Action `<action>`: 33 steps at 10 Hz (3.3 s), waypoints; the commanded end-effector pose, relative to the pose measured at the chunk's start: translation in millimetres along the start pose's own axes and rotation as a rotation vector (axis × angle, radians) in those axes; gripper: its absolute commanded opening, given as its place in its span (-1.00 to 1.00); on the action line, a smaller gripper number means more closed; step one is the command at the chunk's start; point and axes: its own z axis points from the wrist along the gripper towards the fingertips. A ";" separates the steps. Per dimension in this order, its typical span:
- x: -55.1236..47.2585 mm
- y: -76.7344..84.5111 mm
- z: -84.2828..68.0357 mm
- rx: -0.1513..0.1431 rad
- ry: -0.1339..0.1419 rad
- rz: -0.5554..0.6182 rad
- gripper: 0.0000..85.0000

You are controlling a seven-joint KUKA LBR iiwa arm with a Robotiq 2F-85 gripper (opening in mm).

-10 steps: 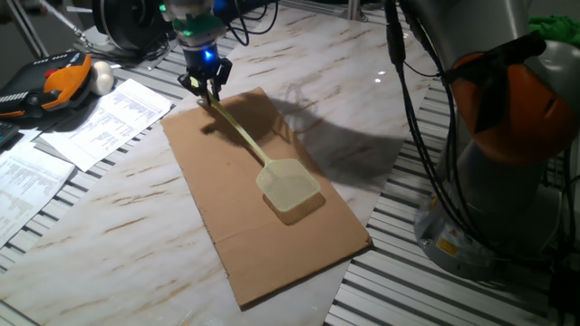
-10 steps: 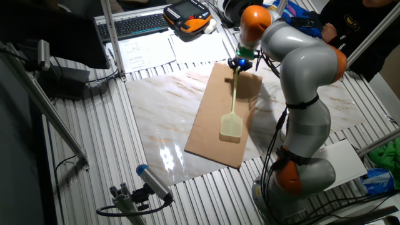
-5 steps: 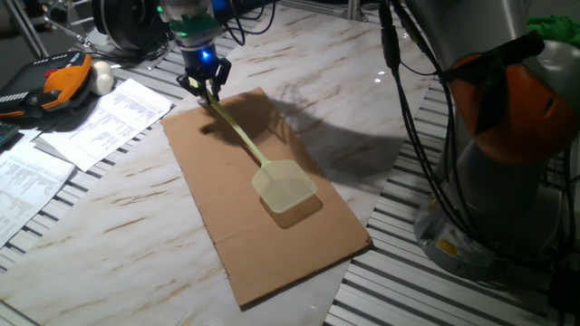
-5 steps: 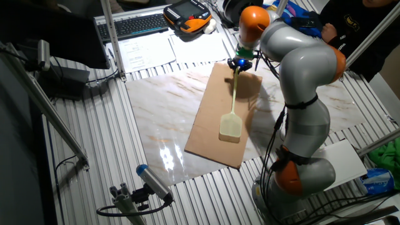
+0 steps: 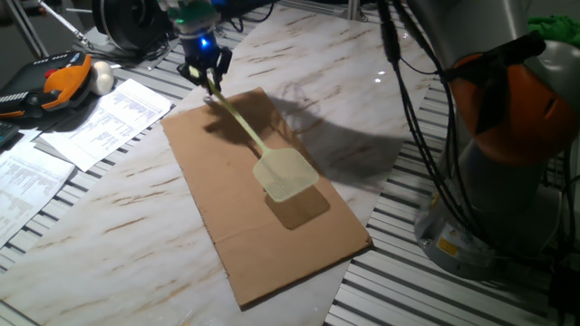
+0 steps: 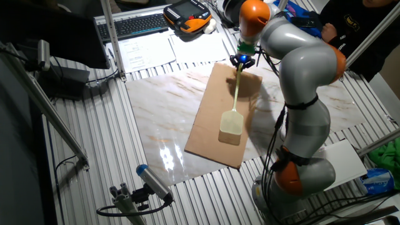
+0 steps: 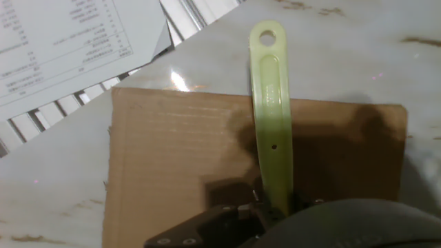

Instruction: Swat with a flyswatter

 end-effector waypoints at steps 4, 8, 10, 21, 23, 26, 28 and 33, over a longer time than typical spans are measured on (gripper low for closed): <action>-1.2 -17.4 -48.1 -0.021 -0.048 0.028 -1.00; -14.2 -7.7 -24.9 -0.024 -0.181 0.094 -1.00; -20.8 -4.6 -13.2 -0.024 -0.275 0.125 -1.00; -8.7 11.0 19.4 -0.074 -0.502 0.183 -1.00; -1.6 14.2 21.3 -0.073 -0.433 0.196 -1.00; 5.5 18.3 33.0 -0.085 -0.358 0.195 -1.00; 7.9 16.0 20.5 -0.082 -0.248 0.177 -1.00; 10.6 6.7 -9.9 -0.055 -0.137 0.136 -0.20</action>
